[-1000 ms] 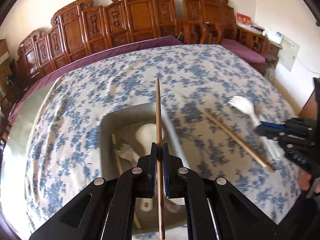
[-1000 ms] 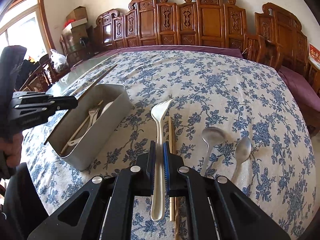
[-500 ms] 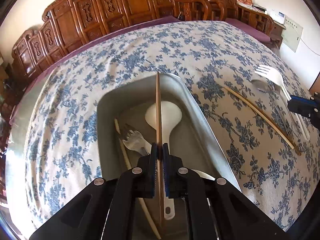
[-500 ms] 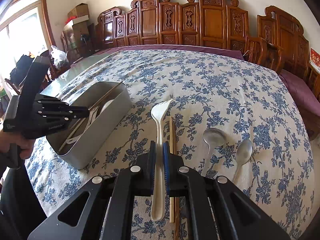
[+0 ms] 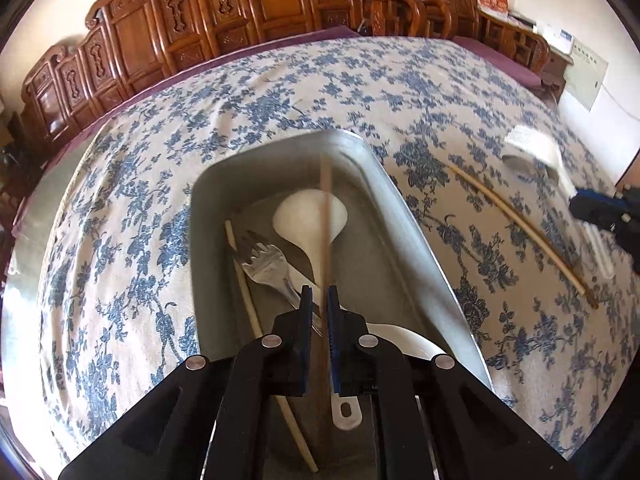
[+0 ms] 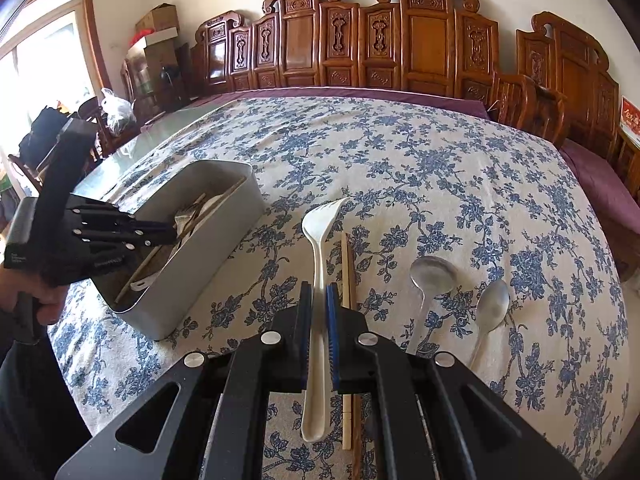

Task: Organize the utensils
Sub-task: 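Carry the wooden chopstick into the grey tray and open the left tool, then lower the white plastic fork into the grey tray and open the right tool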

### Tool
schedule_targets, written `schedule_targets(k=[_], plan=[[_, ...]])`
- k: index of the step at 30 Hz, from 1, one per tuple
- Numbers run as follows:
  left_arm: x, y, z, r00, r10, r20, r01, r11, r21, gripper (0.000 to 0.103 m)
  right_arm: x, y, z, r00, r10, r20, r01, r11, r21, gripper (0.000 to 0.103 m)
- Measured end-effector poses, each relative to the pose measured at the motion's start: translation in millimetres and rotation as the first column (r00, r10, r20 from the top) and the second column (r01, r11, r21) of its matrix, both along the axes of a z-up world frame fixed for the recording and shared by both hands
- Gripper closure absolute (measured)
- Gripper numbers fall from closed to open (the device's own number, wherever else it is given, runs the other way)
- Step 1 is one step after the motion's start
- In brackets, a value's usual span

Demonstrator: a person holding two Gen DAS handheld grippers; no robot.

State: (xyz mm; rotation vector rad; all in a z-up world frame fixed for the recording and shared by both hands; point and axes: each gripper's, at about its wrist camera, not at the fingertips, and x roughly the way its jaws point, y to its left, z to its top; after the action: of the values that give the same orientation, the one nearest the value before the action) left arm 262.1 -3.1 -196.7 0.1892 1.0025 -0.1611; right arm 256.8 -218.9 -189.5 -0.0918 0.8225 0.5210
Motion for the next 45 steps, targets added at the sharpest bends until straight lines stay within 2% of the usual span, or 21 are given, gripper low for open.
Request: schedule_targets(k=[3, 6, 12, 14, 19, 24, 29, 36, 45], plan=[[-10, 6, 10, 0.999, 0.02, 0.029, -0.019, 0.999, -0.03, 0.082, -3, 3, 1, 1.0, 0.002, -0.001, -0.002, 1.0, 0.005, 0.094], [-21, 13, 20, 0.998, 0.039, 0.055, -0.035, 0.997, -0.073, 0.081, -6, 5, 3, 1.0, 0.005, 0.001, -0.005, 1.0, 0.016, 0.094], [-40, 25, 38, 0.993, 0.066, 0.101, -0.053, 0.991, -0.126, 0.072, -12, 15, 8, 1.0, 0.017, 0.007, -0.017, 1.0, 0.018, 0.094], [-42, 28, 43, 0.991, 0.073, 0.116, -0.057, 0.99, -0.13, 0.065, -14, 19, 9, 1.0, 0.02, 0.009, -0.02, 1.0, 0.016, 0.094], [-48, 39, 51, 0.982, 0.101, 0.162, -0.079, 0.988, -0.134, 0.038, -21, 28, 12, 1.0, 0.028, 0.012, -0.028, 1.0, -0.005, 0.094], [-51, 55, 51, 0.972, 0.145, 0.183, -0.116, 0.981, -0.158, 0.024, -23, 37, 15, 1.0, 0.029, -0.002, -0.029, 1.0, 0.006, 0.094], [-52, 66, 53, 0.97, 0.157, 0.187, -0.125, 0.977, -0.174, 0.024, -23, 57, 22, 0.998, 0.056, 0.005, -0.056, 0.998, 0.001, 0.094], [-52, 82, 56, 0.965, 0.174, 0.198, -0.141, 0.975, -0.17, 0.024, -13, 94, 29, 0.996, 0.082, -0.014, -0.082, 0.995, 0.05, 0.094], [-48, 104, 48, 0.968, 0.192, 0.164, -0.167, 0.974, -0.156, 0.024, 12, 142, 20, 0.993, 0.097, -0.063, -0.092, 0.992, 0.084, 0.094]])
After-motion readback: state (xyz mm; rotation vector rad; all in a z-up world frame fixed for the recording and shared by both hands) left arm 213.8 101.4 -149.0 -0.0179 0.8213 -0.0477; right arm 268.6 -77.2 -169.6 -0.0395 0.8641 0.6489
